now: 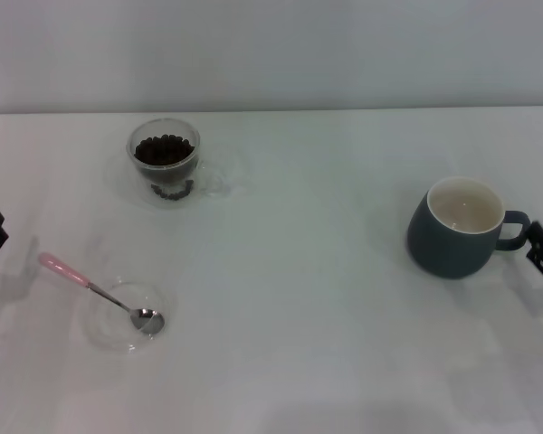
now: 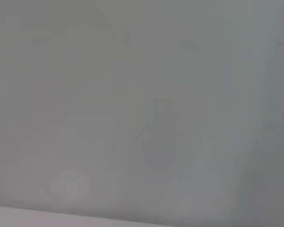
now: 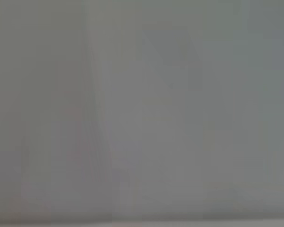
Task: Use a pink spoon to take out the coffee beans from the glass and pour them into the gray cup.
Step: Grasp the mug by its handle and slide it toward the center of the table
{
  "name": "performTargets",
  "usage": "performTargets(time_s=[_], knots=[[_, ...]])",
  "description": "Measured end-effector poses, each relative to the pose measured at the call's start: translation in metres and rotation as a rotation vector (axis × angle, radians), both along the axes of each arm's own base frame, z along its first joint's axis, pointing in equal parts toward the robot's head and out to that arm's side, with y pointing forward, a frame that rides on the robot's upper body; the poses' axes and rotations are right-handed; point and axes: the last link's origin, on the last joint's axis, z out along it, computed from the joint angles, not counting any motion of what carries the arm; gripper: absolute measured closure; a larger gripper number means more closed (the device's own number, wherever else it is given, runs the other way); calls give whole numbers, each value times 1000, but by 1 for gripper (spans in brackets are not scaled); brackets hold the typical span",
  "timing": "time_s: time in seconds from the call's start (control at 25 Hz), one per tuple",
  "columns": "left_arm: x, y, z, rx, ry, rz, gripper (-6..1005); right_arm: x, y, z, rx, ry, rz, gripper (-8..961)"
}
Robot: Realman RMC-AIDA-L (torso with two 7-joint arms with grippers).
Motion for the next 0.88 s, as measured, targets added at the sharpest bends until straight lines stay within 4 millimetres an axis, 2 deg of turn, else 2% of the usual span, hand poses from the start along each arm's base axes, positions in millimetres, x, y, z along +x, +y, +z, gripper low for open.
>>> performTargets(time_s=[0.4,0.88], knots=[[0,0,0,1,1,2,123,14,11,-11,-74,-16,-118,80],[1,1,0,1,-3,-1,124,11,24,-13,-91,-25,-123,80]])
